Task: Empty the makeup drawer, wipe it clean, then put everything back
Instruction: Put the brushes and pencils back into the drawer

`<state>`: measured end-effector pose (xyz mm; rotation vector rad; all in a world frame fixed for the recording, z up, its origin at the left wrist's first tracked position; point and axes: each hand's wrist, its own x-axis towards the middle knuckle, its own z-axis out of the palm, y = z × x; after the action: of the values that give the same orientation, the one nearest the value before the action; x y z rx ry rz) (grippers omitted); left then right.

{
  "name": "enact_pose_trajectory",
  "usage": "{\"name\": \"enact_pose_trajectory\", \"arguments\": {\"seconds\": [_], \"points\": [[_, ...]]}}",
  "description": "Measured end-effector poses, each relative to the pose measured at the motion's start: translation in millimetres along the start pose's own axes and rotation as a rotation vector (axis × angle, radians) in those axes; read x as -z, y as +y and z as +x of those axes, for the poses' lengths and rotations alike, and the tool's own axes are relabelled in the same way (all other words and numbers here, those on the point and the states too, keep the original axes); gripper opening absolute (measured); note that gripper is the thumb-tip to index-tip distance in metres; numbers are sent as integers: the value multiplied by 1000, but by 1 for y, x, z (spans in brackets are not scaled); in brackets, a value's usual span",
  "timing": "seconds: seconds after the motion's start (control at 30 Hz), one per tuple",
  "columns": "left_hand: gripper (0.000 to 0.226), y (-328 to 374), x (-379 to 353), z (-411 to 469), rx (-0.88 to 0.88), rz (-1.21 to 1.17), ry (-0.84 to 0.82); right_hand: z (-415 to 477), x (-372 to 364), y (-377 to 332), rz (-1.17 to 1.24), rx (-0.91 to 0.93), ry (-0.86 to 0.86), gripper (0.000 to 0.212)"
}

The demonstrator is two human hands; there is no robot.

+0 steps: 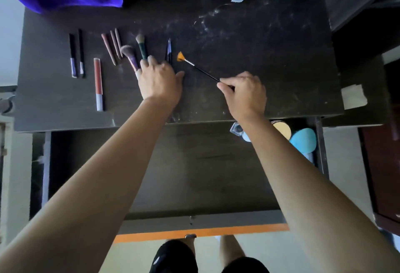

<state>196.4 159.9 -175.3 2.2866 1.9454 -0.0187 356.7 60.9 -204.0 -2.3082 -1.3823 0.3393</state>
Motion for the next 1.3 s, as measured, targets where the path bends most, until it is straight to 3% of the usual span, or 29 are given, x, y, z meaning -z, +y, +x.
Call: {"name": "enact_pose_trajectory", "arguments": {"seconds": [0.13,0.33,0.8,0.93,1.17,1.3], "points": [[29,10,-6,16,-8,-206,-46,8,14,10,22,-155,-13,23],[27,9,-6,26,75,-383,-141,19,19,-1,42,-323,-162,21],[16,20,-4,-10,-19,-412,-200,-10,9,7,-45,-144,-147,26],[17,28,-4,-28,-58,-317,-230,-27,9,14,-52,-112,-117,26],[26,21,-23,-73,-49,-430,-91,-64,14,28,-16,-90,-111,23],[29,17,-26,-99,-8,-455,-79,-109,17,44,145,-82,-87,21]]}}
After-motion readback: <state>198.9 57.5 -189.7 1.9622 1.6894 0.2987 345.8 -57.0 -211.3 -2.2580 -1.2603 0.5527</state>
